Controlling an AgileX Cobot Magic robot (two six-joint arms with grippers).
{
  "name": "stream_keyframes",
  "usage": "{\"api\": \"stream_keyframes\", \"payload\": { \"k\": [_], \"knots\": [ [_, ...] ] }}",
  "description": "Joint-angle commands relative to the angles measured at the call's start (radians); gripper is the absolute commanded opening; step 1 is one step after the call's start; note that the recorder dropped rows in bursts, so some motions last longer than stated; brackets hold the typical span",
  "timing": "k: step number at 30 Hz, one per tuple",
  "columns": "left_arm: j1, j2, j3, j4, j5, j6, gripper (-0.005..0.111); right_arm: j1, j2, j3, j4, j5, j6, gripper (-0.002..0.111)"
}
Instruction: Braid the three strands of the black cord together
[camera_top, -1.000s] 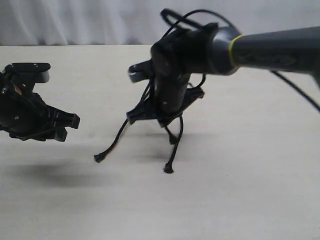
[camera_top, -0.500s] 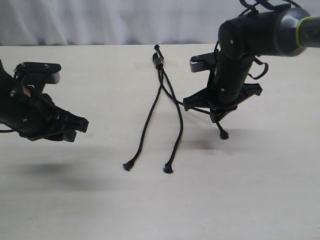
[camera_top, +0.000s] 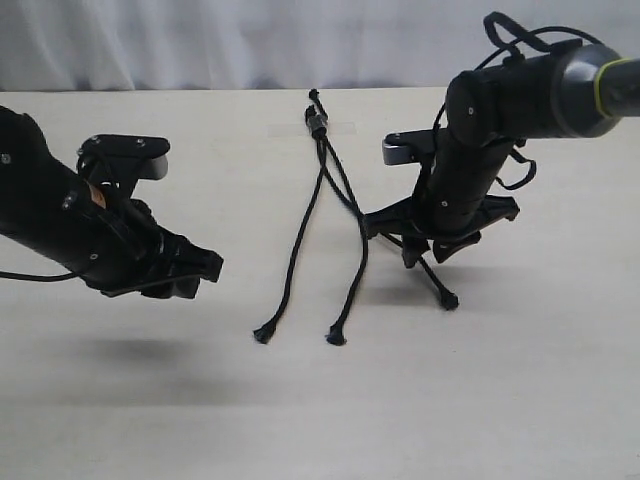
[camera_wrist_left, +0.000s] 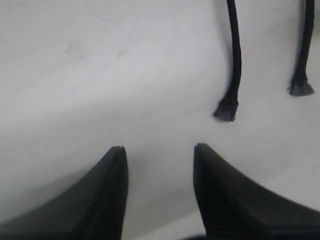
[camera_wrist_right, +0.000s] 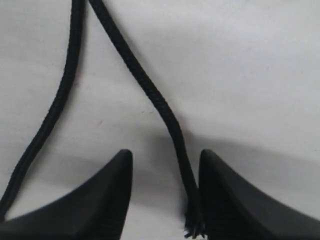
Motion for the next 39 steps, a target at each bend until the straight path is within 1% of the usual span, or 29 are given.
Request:
{"api": "stream_keyframes", "payload": {
  "k": [1, 4, 7, 9, 12, 16, 18, 21, 25, 29, 33, 34, 35, 36, 37, 39],
  "knots": [
    [-0.005, -0.006, -0.021, -0.021, 0.051, 0.001, 0.040, -0.049, -0.039, 0.006, 0.082, -0.002, -0.062, 0.048],
    [-0.007, 0.000, -0.077, -0.044, 0.079, 0.001, 0.040, -0.116, -0.081, 0.006, 0.209, 0.023, -0.145, 0.048],
    [-0.037, 0.037, -0.148, -0.023, 0.132, 0.001, 0.040, -0.188, -0.129, 0.008, 0.292, 0.042, -0.212, 0.048],
    [-0.073, 0.090, -0.198, -0.005, 0.163, 0.001, 0.040, -0.225, -0.170, 0.028, 0.300, 0.033, -0.212, 0.048],
    [-0.129, 0.195, -0.279, -0.002, 0.169, -0.004, 0.040, -0.262, -0.228, 0.080, 0.298, 0.029, -0.227, 0.048],
    [-0.202, 0.350, -0.454, 0.007, 0.200, -0.045, 0.040, -0.304, -0.314, 0.199, 0.289, 0.000, -0.228, 0.048],
    [-0.231, 0.422, -0.540, 0.025, 0.222, -0.092, 0.040, -0.320, -0.353, 0.254, 0.289, -0.051, -0.228, 0.048],
    [-0.276, 0.516, -0.651, 0.057, 0.227, -0.119, 0.040, -0.330, -0.385, 0.310, 0.292, -0.135, -0.226, 0.048],
    [-0.322, 0.625, -0.768, 0.139, 0.255, -0.162, 0.040, -0.330, -0.392, 0.330, 0.292, -0.147, -0.226, 0.048],
    [-0.348, 0.690, -0.827, 0.257, 0.297, -0.226, 0.040, -0.330, -0.392, 0.330, 0.292, -0.149, -0.226, 0.048],
    [-0.351, 0.713, -0.829, 0.258, 0.238, -0.230, 0.040, -0.330, -0.392, 0.330, 0.292, -0.154, -0.226, 0.048],
    [-0.351, 0.714, -0.829, 0.258, 0.233, -0.230, 0.037, -0.330, -0.392, 0.330, 0.292, -0.154, -0.226, 0.048],
    [-0.351, 0.721, -0.829, 0.258, 0.235, -0.230, 0.020, -0.330, -0.392, 0.330, 0.292, -0.155, -0.226, 0.048],
    [-0.351, 0.722, -0.829, 0.258, 0.237, -0.230, 0.012, -0.330, -0.392, 0.330, 0.292, -0.156, -0.226, 0.048],
    [-0.351, 0.722, -0.829, 0.258, 0.237, -0.230, 0.000, -0.330, -0.392, 0.330, 0.292, -0.162, -0.226, 0.048],
    [-0.351, 0.720, -0.853, 0.228, 0.228, -0.232, 0.000, -0.330, -0.392, 0.330, 0.292, -0.171, -0.226, 0.048]
  ]
}}
